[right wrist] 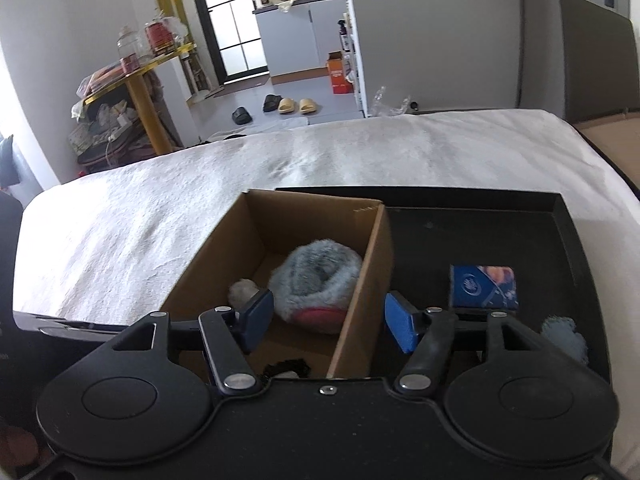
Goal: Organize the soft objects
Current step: 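Move the right gripper back over the tray toward the plush burger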
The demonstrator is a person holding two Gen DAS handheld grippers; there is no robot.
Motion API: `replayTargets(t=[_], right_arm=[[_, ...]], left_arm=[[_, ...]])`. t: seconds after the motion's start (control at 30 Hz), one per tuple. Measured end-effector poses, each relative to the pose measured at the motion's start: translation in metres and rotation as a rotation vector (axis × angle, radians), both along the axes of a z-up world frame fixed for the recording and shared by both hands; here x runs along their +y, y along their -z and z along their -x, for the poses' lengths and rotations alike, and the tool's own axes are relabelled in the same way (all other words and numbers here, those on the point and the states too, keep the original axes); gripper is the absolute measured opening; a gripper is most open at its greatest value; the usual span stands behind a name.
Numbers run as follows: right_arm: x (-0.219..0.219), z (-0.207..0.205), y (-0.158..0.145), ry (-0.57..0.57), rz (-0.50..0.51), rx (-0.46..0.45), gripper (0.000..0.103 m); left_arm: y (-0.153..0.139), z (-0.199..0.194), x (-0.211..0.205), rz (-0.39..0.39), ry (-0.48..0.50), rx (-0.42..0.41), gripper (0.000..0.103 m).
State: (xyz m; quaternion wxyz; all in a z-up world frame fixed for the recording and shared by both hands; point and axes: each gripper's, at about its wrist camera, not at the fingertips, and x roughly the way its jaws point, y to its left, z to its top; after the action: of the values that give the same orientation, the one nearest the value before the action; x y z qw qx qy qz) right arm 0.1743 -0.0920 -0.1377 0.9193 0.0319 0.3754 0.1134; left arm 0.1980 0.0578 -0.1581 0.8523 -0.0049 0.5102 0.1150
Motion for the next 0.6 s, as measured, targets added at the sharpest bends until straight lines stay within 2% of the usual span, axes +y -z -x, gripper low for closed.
replayTargets(t=[0.17, 0.6], right_arm=[[-0.017, 0.007, 0.001, 0.026, -0.003, -0.017, 0.069], [-0.051, 0.014, 0.007, 0.079, -0.051, -0.028, 0.075]], left_arm=[[-0.004, 0.002, -0.010, -0.054, 0.019, -0.012, 0.052], [-0.012, 0.008, -0.036, -0.203, 0.063, -0.051, 0.062]])
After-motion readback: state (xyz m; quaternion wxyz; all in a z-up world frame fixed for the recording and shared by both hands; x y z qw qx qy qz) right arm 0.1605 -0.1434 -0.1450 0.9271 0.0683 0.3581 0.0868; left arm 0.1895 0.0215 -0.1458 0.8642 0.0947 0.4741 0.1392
